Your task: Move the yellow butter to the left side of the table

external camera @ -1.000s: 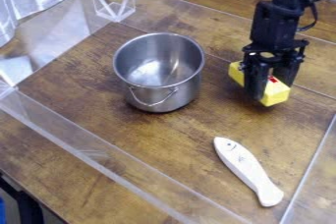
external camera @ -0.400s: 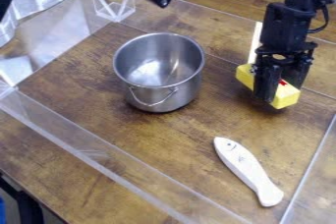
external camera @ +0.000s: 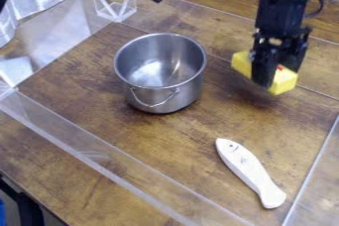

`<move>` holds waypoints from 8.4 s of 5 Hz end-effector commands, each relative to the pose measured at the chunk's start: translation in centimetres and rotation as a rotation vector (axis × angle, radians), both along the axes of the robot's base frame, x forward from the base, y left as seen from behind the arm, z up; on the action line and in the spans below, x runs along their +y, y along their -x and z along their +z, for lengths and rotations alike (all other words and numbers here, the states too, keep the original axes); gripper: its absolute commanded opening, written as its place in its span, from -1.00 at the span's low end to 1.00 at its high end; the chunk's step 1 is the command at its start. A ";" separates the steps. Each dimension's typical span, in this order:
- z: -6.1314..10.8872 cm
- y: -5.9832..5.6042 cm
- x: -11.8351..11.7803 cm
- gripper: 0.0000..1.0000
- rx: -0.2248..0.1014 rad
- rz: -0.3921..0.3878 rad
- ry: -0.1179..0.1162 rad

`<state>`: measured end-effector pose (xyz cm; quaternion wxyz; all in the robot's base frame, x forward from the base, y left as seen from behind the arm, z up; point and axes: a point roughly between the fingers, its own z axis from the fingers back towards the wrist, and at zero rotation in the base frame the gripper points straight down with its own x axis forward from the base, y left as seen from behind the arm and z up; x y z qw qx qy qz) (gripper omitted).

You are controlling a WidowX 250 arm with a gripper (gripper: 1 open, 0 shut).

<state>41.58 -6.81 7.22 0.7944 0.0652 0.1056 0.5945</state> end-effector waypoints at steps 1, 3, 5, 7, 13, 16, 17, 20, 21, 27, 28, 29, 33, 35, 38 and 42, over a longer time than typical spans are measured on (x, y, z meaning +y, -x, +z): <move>6.2 -0.1 -0.4 -1.00 -0.102 0.033 -0.020; 7.2 2.1 1.2 -1.00 -0.099 0.314 -0.064; 9.4 5.9 5.0 -1.00 -0.108 0.401 -0.090; 8.9 10.7 11.0 -1.00 -0.106 0.608 -0.101; 7.9 16.2 17.1 -1.00 -0.078 0.720 -0.083; 6.5 16.2 15.9 1.00 -0.060 0.562 -0.110; 5.8 15.9 15.1 1.00 -0.047 0.579 -0.127; 1.2 13.9 16.3 1.00 -0.031 0.433 -0.174; 0.8 12.9 17.2 1.00 -0.022 0.375 -0.175; -3.3 13.3 19.7 1.00 0.053 0.521 -0.180; -4.3 13.0 19.5 1.00 0.063 0.497 -0.197; -5.1 12.7 19.0 -1.00 0.064 0.477 -0.215; -7.9 14.7 19.5 -1.00 0.088 0.550 -0.271; -8.6 16.1 18.9 -1.00 0.091 0.569 -0.306; -9.6 19.1 19.0 -1.00 0.091 0.572 -0.363; -10.2 20.8 19.6 -1.00 0.087 0.468 -0.414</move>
